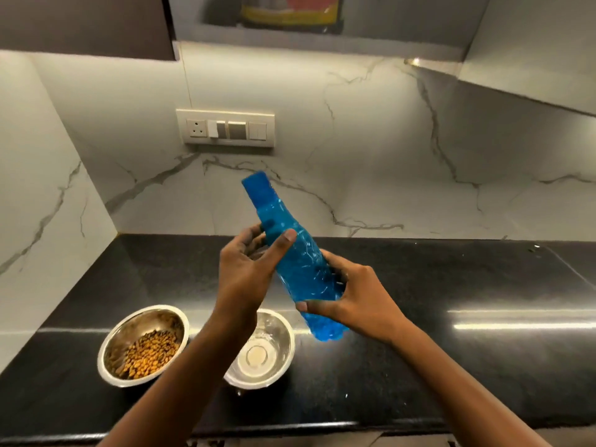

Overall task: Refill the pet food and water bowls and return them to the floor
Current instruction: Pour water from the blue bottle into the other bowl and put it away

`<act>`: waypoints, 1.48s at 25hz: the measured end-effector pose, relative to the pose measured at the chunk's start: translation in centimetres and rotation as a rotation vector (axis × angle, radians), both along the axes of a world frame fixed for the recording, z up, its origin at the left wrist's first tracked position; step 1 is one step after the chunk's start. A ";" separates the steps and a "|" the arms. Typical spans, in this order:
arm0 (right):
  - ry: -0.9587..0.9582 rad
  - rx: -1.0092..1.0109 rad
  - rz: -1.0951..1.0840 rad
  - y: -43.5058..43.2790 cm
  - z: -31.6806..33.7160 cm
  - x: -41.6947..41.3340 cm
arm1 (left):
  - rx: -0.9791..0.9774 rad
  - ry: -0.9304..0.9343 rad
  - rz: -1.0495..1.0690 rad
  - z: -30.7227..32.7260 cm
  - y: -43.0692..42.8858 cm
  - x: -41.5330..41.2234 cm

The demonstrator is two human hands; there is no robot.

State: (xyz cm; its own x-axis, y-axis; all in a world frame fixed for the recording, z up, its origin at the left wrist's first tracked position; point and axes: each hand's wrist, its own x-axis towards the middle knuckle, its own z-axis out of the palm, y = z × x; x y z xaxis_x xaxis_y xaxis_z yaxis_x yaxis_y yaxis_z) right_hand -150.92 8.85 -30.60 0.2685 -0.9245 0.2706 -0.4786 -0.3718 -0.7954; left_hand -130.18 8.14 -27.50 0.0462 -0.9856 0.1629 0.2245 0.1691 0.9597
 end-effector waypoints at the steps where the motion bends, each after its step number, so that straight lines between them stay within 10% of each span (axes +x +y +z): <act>1: -0.038 -0.043 -0.019 -0.7 1.3 0.2 | -0.060 -0.019 0.001 1.8 -0.8 -0.1; 16: -0.362 -0.545 -0.318 -8.7 27.4 -1.1 | -0.695 -0.295 -0.085 33.2 -6.9 -5.1; 37: -0.463 -0.492 -0.457 -22.3 33.6 -5.6 | -0.310 -0.264 -0.142 37.7 -21.7 -14.5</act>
